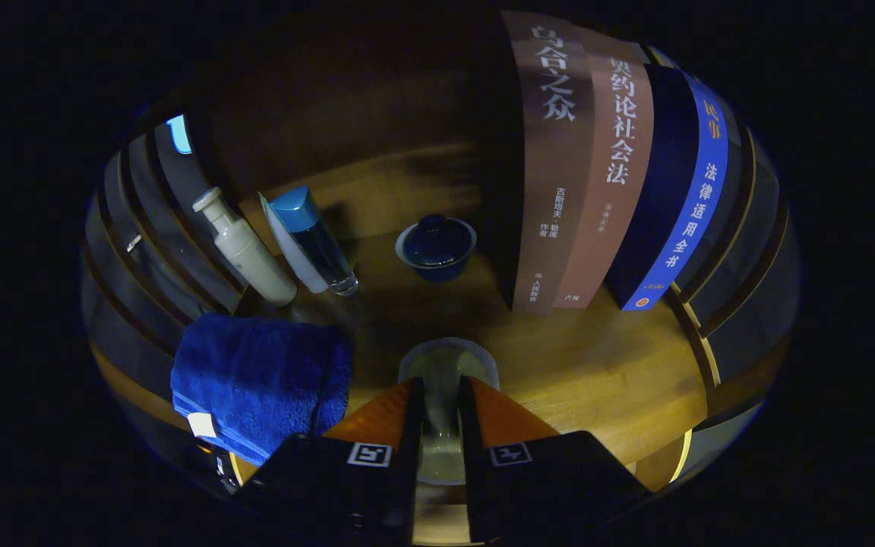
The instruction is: Pull open the drawer, take out the items inside it, and place them on the countertop above the cabinet.
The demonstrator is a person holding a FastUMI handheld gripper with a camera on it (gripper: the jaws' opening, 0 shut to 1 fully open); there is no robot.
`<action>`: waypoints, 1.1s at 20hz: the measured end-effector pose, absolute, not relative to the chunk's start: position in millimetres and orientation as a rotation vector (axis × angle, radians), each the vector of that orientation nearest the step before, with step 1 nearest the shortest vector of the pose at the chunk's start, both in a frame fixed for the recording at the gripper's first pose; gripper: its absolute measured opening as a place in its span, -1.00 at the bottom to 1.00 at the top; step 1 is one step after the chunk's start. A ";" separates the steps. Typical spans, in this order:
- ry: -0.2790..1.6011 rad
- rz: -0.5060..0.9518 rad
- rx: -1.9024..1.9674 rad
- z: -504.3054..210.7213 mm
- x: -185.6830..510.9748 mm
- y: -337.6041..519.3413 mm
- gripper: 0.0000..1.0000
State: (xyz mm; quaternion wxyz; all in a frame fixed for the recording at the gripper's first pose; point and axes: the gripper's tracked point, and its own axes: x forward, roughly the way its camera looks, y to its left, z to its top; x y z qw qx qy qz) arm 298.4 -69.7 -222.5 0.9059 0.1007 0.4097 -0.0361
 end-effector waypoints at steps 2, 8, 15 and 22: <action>0.834 -0.075 0.208 -220.3 298.2 -70.9 0.15; 0.810 -0.049 0.207 -219.9 283.7 -67.4 0.92; 0.552 -0.052 0.151 -151.2 227.5 -59.4 1.00; 0.279 -0.024 0.140 -94.9 112.0 -40.6 0.99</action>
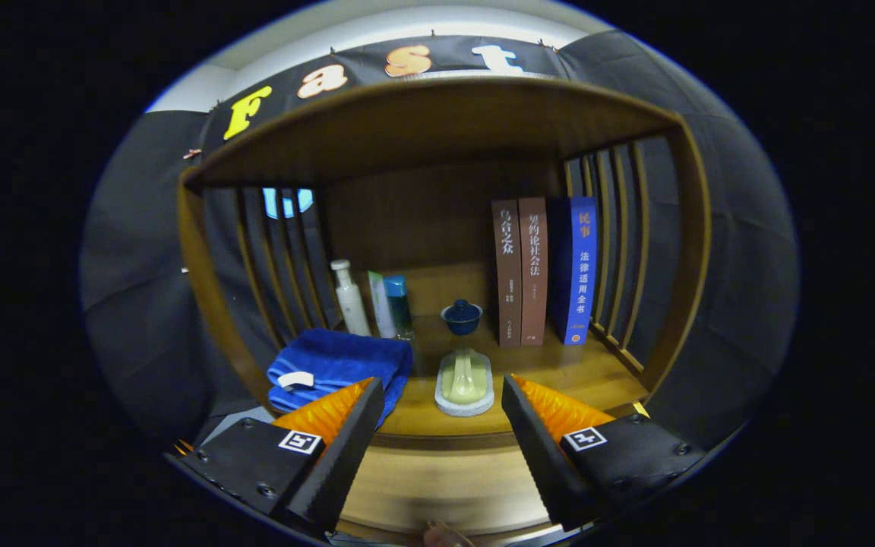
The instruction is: Pull open the drawer, take out the items inside it, and place them on the countertop above the cabinet.
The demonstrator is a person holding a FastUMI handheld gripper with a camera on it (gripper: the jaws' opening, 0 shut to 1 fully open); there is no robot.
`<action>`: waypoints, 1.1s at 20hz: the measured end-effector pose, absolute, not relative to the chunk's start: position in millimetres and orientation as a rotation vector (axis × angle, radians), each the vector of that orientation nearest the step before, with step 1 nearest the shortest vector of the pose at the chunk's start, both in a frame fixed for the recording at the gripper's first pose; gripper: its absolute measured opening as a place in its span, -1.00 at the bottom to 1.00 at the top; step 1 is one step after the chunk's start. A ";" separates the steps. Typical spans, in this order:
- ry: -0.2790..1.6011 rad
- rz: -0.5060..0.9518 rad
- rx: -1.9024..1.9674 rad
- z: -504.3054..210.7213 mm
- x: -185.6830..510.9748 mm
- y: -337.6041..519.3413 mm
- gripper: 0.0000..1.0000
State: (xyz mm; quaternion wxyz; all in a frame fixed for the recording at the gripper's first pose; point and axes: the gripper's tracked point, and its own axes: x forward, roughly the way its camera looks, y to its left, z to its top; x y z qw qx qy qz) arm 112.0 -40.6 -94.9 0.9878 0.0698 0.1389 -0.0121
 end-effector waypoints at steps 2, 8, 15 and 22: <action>0.227 -0.022 0.140 -93.0 81.1 -35.8 0.99; 0.168 -0.024 0.117 -152.7 -1.6 -23.6 0.99; 0.193 -0.087 0.163 -238.7 -42.8 -35.4 0.99; 0.258 -0.091 0.160 -288.4 -38.8 -33.3 0.99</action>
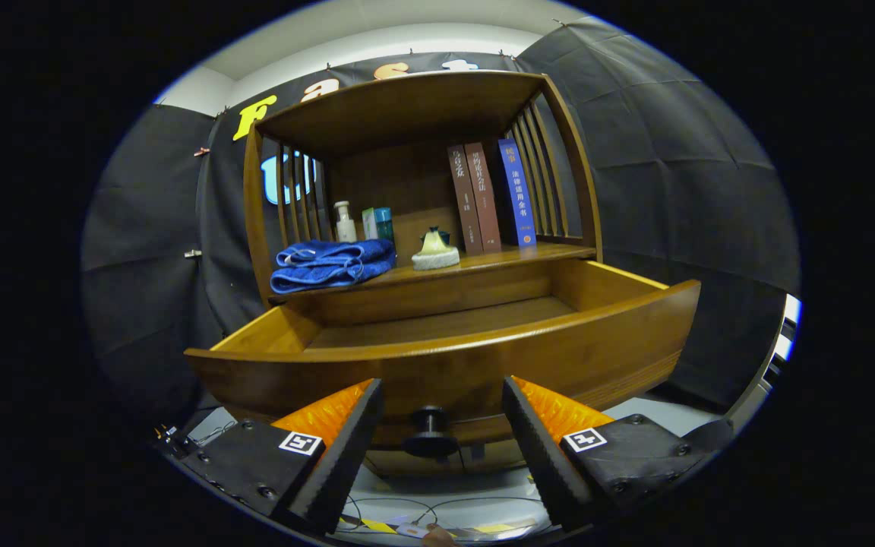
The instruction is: Pull open the drawer, take out the items inside it, and place them on the countertop above the cabinet.
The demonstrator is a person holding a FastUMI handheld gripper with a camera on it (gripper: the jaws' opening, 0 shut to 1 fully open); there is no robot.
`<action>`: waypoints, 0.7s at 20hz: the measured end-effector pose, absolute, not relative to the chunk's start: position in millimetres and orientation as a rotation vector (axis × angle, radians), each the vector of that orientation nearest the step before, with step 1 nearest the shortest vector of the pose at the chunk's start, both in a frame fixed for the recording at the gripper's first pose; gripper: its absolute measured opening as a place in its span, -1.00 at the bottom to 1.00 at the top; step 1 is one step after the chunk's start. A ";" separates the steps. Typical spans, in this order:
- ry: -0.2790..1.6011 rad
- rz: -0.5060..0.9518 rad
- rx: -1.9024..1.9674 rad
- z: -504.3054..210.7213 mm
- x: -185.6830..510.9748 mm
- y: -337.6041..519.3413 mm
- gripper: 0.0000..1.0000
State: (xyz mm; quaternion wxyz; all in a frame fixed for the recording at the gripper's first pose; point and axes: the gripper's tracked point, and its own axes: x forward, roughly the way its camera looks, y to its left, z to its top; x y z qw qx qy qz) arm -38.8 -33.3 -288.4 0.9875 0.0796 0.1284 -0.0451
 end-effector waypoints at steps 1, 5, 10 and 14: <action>0.268 -0.080 0.150 -293.4 -39.9 -29.8 0.99; 0.276 -0.054 0.131 -300.5 -32.3 -23.2 0.99; 0.272 -0.077 0.126 -300.3 -27.7 -27.5 0.95; 0.268 -0.083 0.121 -298.1 -17.3 -28.0 0.96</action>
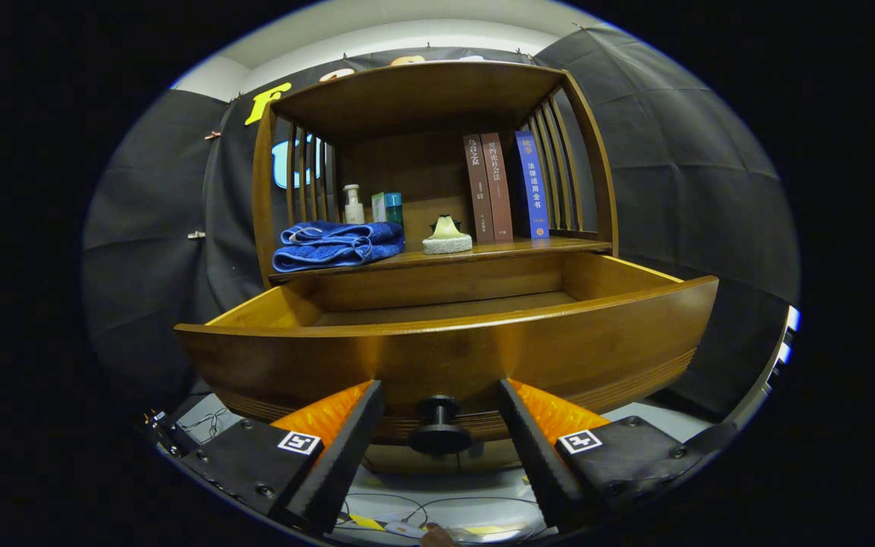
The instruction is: Pull open the drawer, take out the items inside it, and place them on the countertop above the cabinet.
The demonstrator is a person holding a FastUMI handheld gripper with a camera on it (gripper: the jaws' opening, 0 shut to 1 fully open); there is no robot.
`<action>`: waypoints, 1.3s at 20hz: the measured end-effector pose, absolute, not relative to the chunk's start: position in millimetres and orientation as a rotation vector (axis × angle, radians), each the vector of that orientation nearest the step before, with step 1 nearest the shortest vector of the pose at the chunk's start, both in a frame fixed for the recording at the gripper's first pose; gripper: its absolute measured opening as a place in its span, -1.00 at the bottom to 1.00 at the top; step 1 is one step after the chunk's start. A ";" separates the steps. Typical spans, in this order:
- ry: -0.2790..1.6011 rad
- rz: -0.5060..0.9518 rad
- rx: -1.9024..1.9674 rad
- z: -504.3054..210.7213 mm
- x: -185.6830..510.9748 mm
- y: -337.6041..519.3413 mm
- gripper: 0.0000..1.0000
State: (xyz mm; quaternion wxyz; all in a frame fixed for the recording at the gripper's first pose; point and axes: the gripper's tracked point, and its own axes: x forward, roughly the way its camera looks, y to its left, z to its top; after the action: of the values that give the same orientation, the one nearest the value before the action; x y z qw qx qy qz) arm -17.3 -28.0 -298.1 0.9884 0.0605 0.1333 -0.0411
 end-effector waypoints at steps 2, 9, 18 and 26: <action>0.277 -0.083 0.130 -298.9 -2.8 -29.3 0.96; 0.259 -0.081 0.163 -298.7 69.8 -35.6 0.97; 0.265 -0.084 0.153 -304.2 134.9 -40.2 0.97; 0.270 -0.087 0.150 -306.7 152.6 -41.4 0.97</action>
State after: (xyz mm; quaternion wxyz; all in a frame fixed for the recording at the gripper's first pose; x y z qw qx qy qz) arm 152.6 -41.4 -306.7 0.9872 0.0747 0.1342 -0.0434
